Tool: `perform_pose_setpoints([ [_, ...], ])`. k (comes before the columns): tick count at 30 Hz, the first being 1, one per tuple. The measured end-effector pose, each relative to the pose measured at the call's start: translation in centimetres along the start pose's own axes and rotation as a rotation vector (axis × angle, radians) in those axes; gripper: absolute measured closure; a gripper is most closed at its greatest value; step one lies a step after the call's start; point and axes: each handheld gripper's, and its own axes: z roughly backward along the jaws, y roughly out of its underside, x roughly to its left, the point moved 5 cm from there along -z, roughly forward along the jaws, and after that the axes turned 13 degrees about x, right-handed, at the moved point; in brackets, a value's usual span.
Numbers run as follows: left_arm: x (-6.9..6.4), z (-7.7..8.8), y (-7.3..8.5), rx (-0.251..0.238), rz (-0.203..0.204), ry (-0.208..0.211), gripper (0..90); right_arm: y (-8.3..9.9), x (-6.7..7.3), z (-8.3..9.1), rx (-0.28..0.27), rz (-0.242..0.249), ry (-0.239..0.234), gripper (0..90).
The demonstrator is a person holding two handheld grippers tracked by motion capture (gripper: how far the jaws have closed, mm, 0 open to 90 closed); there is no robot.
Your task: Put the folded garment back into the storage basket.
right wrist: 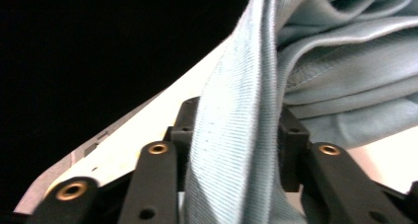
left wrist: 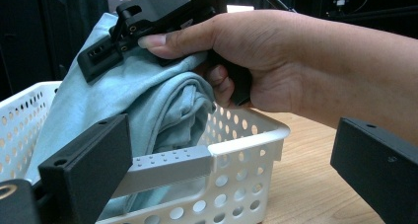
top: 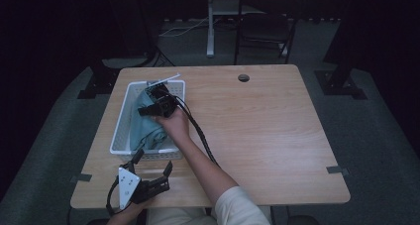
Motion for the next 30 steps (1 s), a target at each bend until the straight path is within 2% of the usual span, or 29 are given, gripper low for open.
perform_pose_setpoints([
  [2, 0.0, 0.0, 0.0, -0.003, 0.002, 0.005, 3.6, 0.0, -0.1, 0.0, 0.007, -0.013, -0.028, 58.2],
  [6, 0.0, 0.0, 0.0, -0.002, 0.001, 0.005, 3.6, 0.1, -0.3, 0.0, 0.024, -0.013, -0.034, 49.1],
  [11, 0.0, 0.0, 0.0, -0.003, 0.001, 0.006, 3.6, 0.4, -0.2, -0.3, 0.072, 0.013, 0.022, 37.8],
  [14, 0.0, 0.0, 0.0, -0.002, 0.0, 0.007, 3.6, 0.6, -0.3, -0.5, 0.104, 0.016, 0.069, 27.4],
  [17, 0.0, 0.0, 0.0, -0.003, 0.0, 0.008, 3.6, 0.8, -0.3, -0.6, 0.127, 0.015, 0.112, 22.0],
  [19, 0.0, 0.0, 0.0, -0.003, 0.0, 0.009, 3.6, 0.8, -0.2, -0.7, 0.129, 0.023, 0.123, 21.1],
  [21, 0.0, 0.0, 0.0, -0.004, 0.001, 0.012, 3.6, 0.8, 0.0, -0.7, 0.134, 0.034, 0.141, 13.4],
  [25, 0.0, 0.0, 0.0, -0.002, -0.001, 0.014, 3.6, 1.1, 0.1, -0.6, 0.154, 0.053, 0.163, 12.0],
  [27, 0.0, 0.0, 0.0, -0.003, -0.001, 0.014, 3.6, 1.2, 0.2, -0.7, 0.171, 0.067, 0.16, 7.0],
  [30, 0.0, 0.0, 0.0, -0.002, -0.001, 0.014, 3.6, 1.3, 0.4, -0.7, 0.183, 0.082, 0.189, 4.5],
])
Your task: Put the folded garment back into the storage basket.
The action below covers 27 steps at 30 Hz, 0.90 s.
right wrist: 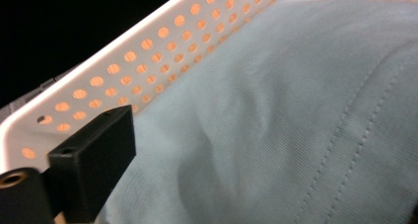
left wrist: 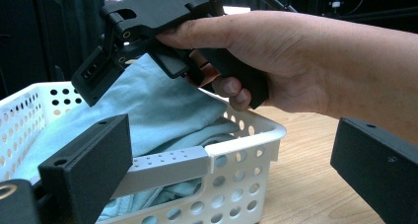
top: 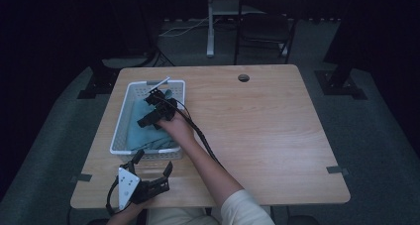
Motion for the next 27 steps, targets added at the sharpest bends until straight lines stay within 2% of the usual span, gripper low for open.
perform_pose_setpoints([
  [5, 0.0, 0.0, 0.0, 0.003, -0.003, 0.0, 3.6, 0.5, -0.1, 0.3, 0.019, 0.012, 0.042, 4.0],
  [7, 0.0, 0.0, 0.0, 0.003, -0.003, -0.001, 3.6, 0.8, -0.3, 0.4, 0.031, 0.011, 0.027, 4.0],
  [13, 0.0, -0.1, 0.0, 0.006, -0.003, -0.004, 3.6, 2.0, -0.8, 0.3, 0.055, 0.016, 0.042, 4.0],
  [18, 0.0, -0.1, 0.0, 0.006, -0.003, -0.004, 3.6, 2.6, -0.9, 0.7, 0.046, 0.022, 0.046, 4.0],
  [22, 0.0, -0.1, 0.0, 0.006, -0.003, -0.004, 3.6, 2.9, -0.8, 1.1, 0.018, 0.036, 0.049, 4.0],
  [25, 0.0, -0.1, 0.0, 0.007, -0.004, -0.004, 3.6, 3.1, -0.4, 1.5, -0.026, 0.06, 0.006, 4.0],
  [27, 0.0, -0.1, 0.0, 0.007, -0.004, -0.004, 3.6, 3.3, -0.5, 1.5, -0.032, 0.067, 0.003, 4.0],
])
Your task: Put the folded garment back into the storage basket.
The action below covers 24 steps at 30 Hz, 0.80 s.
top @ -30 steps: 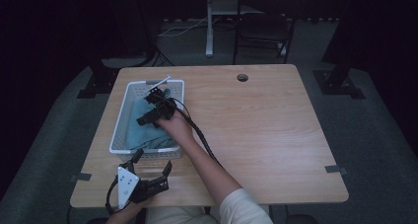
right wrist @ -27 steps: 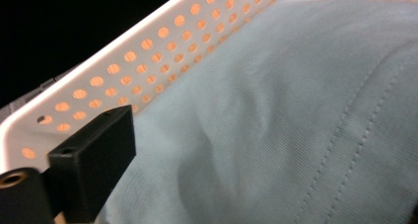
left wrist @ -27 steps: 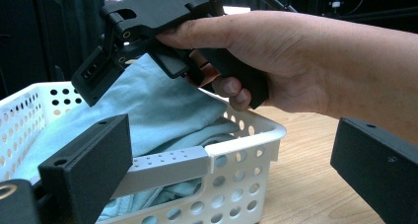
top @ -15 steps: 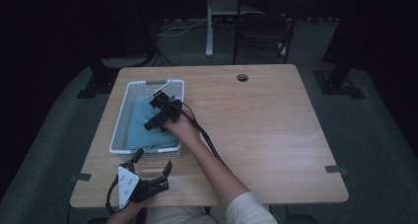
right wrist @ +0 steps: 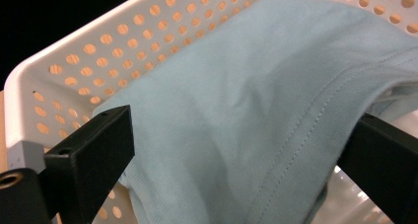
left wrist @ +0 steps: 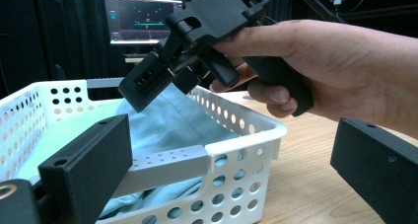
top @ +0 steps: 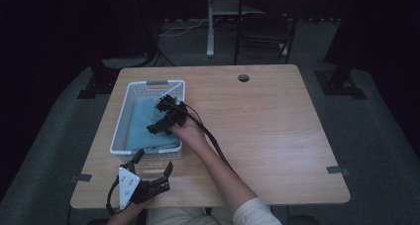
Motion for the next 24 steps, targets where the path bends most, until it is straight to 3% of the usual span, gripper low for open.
perform_pose_setpoints([
  [10, 0.0, 0.0, 0.0, 0.001, -0.002, 0.0, 3.6, 1.0, -0.1, 0.3, -0.133, -0.004, -0.068, 3.4],
  [19, 0.0, 0.0, 0.0, 0.001, -0.002, -0.001, 3.6, 1.6, -0.4, 1.5, -0.287, 0.017, -0.044, 3.4],
  [24, 0.0, 0.0, 0.0, 0.0, -0.001, 0.0, 3.6, 1.9, -0.1, 1.5, -0.305, 0.066, -0.008, 3.4],
])
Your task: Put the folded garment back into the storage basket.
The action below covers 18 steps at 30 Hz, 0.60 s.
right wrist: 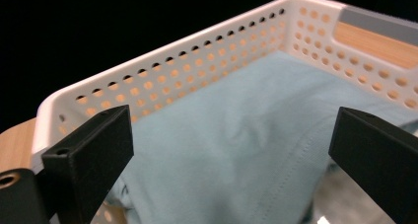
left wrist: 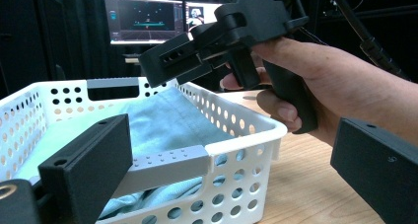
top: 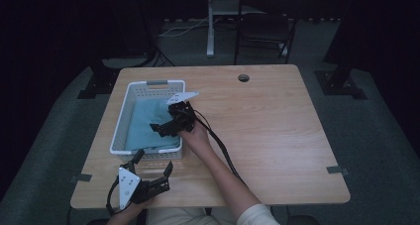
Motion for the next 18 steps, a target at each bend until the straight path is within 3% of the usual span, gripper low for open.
perform_pose_setpoints([
  [4, 0.1, 0.0, 0.0, -0.001, 0.004, 0.002, 3.6, 0.1, 0.1, 0.2, -0.035, 0.013, 0.017, 3.4],
  [8, 0.1, 0.1, 0.0, -0.004, 0.008, 0.006, 3.6, 0.0, 0.1, 0.6, -0.089, 0.008, 0.083, 3.4],
  [11, 0.1, 0.0, 0.0, -0.004, 0.01, 0.008, 3.6, 0.2, -0.1, 1.1, -0.137, -0.021, 0.05, 3.5],
  [18, 0.1, 0.0, 0.0, -0.001, 0.01, 0.01, 3.6, 0.7, -0.1, 1.7, -0.145, -0.025, 0.032, 3.5],
])
